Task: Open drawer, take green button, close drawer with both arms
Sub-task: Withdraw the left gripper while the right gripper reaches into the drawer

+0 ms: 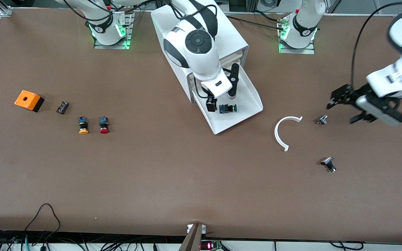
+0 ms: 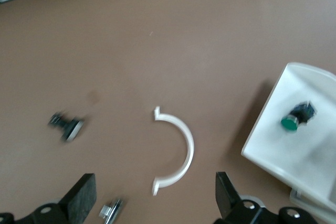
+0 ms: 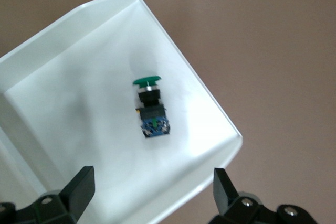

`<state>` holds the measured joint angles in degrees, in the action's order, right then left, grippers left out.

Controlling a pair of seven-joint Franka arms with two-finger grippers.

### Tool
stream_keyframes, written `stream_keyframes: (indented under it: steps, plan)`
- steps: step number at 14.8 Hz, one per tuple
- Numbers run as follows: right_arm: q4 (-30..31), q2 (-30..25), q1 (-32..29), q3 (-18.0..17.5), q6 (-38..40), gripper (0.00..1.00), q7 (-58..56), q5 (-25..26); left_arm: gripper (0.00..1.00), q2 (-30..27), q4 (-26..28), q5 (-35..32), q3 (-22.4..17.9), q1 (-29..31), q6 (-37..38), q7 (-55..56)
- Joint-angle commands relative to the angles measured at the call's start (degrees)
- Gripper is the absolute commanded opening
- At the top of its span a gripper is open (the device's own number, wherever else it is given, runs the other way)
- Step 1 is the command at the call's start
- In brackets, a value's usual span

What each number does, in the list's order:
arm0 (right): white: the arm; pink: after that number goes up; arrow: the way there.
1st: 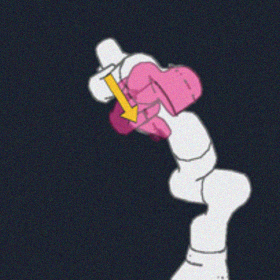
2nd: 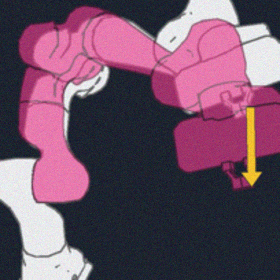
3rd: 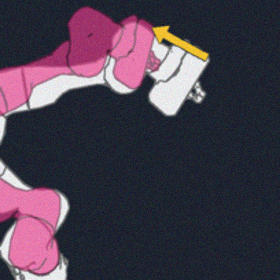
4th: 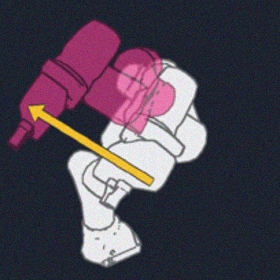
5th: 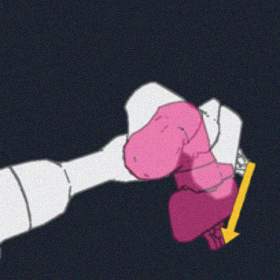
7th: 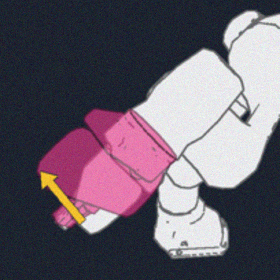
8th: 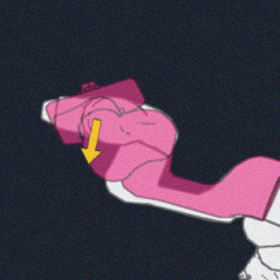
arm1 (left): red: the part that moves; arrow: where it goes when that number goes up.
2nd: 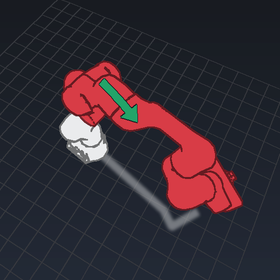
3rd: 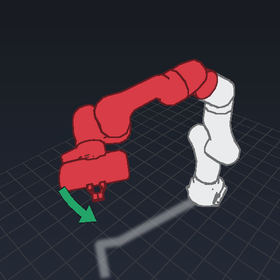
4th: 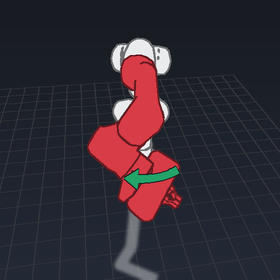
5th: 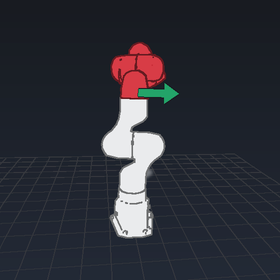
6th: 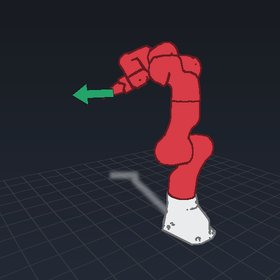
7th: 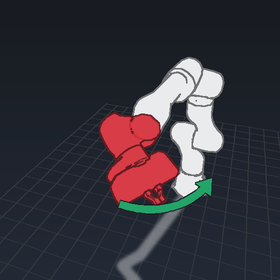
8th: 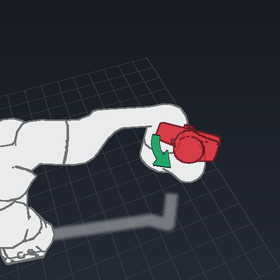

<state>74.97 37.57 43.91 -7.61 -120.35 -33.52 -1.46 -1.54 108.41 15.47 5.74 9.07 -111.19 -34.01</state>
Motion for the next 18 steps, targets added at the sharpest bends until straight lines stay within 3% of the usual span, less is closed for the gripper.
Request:
stream_keyframes:
  steps: [1, 3, 6, 18]
  plan:
    - [-2.11, 2.15, 0.74, 0.14, -0.58, 1.0, 0.03, -0.21, 1.0, -0.3, -5.74, -6.83, -1.51, -0.72, 10.07, 7.78]
    - [-2.11, 3.38, 0.74, 0.05, -1.28, 1.0, -0.05, -0.21, 1.0, -0.82, -8.91, -13.07, -0.56, -1.24, 15.19, 15.07]
    - [-2.63, 6.28, 1.43, -0.04, -4.35, 1.0, 0.12, 0.06, 1.0, -2.76, -8.57, -18.35, -0.46, -4.67, 18.37, 24.58]
    - [-5.89, 12.17, 3.1, -0.04, -7.97, 1.0, 0.21, 2.69, 1.0, -1.27, -10.77, -17.84, -0.46, -4.67, 19.96, 25.92]
